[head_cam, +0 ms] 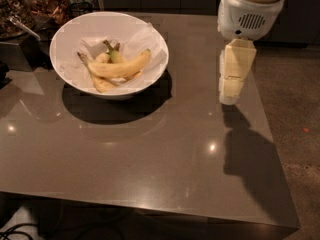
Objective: Pick banana from white bowl
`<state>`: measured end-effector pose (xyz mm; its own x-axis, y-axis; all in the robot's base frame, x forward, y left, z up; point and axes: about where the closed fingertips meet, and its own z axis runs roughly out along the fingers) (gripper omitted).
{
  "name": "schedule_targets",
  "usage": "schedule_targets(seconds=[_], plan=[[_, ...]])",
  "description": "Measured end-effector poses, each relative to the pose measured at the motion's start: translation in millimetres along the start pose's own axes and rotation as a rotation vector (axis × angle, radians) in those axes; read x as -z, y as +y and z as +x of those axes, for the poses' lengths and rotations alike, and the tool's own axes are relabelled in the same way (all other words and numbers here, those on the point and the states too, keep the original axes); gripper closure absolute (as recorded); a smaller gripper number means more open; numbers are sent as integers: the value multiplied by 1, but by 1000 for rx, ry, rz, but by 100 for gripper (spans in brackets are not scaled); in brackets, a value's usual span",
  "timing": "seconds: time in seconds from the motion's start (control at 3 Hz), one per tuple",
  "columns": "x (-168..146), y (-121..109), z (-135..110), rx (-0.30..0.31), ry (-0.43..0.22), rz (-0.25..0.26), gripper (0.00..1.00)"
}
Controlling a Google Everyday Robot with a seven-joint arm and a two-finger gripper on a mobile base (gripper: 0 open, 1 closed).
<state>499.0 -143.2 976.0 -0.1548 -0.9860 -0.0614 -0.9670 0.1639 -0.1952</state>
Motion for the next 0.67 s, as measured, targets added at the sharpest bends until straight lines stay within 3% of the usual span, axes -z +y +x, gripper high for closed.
schedule_targets(seconds=[0.67], plan=[[1,-12,-20,25,-52,51,0]])
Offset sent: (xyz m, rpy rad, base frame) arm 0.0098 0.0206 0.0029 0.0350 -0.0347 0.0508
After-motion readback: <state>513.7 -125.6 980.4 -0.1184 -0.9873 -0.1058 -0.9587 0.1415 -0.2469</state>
